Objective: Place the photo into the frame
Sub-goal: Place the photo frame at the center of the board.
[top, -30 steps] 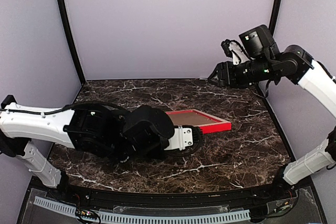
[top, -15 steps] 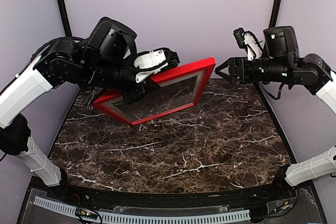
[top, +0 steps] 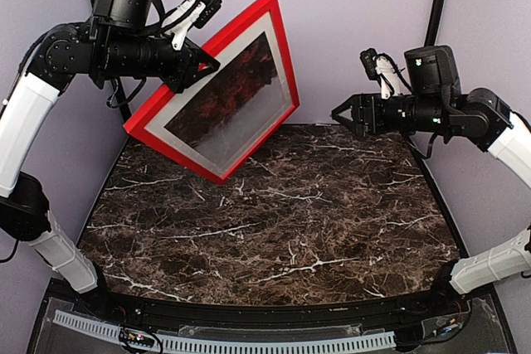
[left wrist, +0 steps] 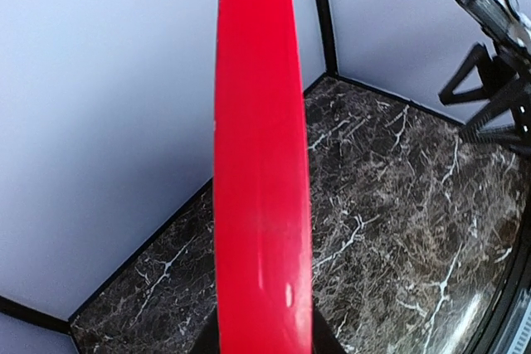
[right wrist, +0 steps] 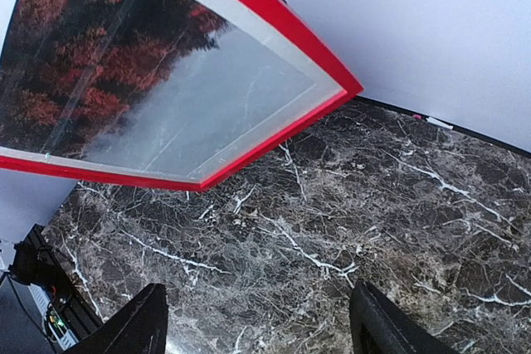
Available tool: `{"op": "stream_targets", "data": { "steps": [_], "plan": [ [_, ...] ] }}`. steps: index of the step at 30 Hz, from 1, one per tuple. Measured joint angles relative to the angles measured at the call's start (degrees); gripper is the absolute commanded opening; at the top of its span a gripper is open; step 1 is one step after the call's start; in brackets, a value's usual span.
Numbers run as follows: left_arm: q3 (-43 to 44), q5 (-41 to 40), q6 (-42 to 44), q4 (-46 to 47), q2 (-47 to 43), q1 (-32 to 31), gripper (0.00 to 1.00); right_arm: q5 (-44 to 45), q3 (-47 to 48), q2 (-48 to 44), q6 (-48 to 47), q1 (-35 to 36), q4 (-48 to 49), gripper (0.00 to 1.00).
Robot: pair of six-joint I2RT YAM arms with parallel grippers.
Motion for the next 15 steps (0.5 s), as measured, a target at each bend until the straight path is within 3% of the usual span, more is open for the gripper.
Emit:
{"op": "stream_targets", "data": {
  "steps": [7, 15],
  "plan": [
    [-3.19, 6.12, -14.49, 3.78, -1.29, 10.56, 0.0, 1.18, -1.57, -0.31, 1.16, -0.04, 0.31, 0.76],
    [-17.94, 20.61, -32.83, 13.35, -5.14, 22.93, 0.0, 1.22, -3.3, -0.44, 2.36, -0.04, 0.72, 0.76]
  ]
}}
